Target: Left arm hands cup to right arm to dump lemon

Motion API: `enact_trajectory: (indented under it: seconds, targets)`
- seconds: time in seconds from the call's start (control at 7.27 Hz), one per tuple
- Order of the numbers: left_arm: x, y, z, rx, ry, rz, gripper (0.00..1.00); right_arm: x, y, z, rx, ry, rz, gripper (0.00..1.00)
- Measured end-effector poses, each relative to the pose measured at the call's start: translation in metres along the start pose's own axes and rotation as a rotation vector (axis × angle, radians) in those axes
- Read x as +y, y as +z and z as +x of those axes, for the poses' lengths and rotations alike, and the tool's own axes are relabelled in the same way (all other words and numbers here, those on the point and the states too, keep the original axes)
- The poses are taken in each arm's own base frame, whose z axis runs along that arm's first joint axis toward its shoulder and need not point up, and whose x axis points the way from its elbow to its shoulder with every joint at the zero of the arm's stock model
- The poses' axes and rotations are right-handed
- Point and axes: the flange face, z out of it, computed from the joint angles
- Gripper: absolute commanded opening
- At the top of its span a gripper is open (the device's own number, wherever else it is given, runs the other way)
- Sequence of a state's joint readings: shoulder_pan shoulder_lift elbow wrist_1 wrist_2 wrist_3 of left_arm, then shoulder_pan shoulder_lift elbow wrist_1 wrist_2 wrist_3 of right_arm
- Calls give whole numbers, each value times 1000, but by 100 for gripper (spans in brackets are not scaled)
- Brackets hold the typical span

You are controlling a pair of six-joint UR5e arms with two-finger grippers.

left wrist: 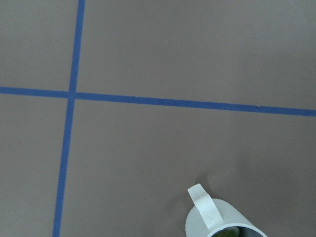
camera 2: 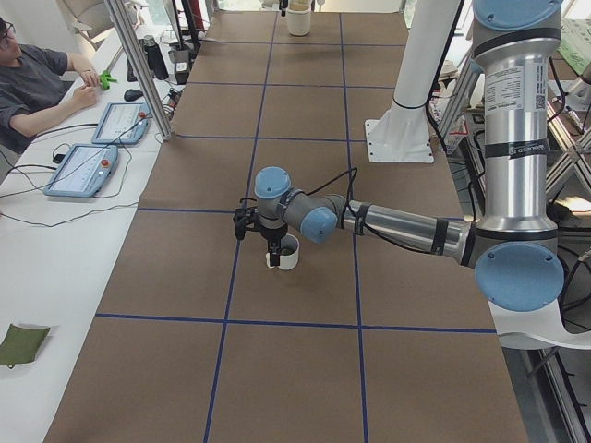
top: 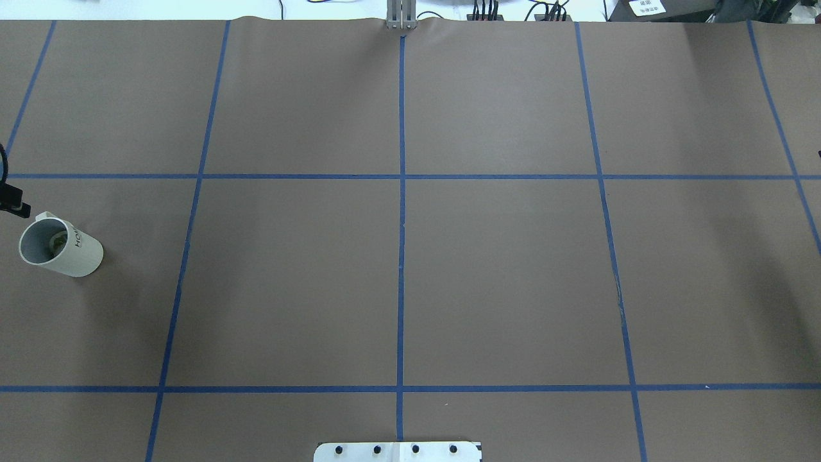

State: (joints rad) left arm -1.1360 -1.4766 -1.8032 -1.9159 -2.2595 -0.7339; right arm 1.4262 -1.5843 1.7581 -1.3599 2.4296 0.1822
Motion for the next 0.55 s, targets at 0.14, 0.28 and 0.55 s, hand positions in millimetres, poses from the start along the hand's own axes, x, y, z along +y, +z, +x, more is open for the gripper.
enact_trajectory:
  seconds: [0.14, 0.28, 0.55]
  targets:
    - [2, 8, 3, -4, 8, -10, 99, -2, 0, -3, -3, -5, 1, 100]
    - [4, 15, 6, -8, 17, -22, 97, -5, -1, -6, -6, -8, 2, 100]
    - [8, 31, 6, -19, 26, -50, 92, -8, -2, -9, -12, -13, 4, 100]
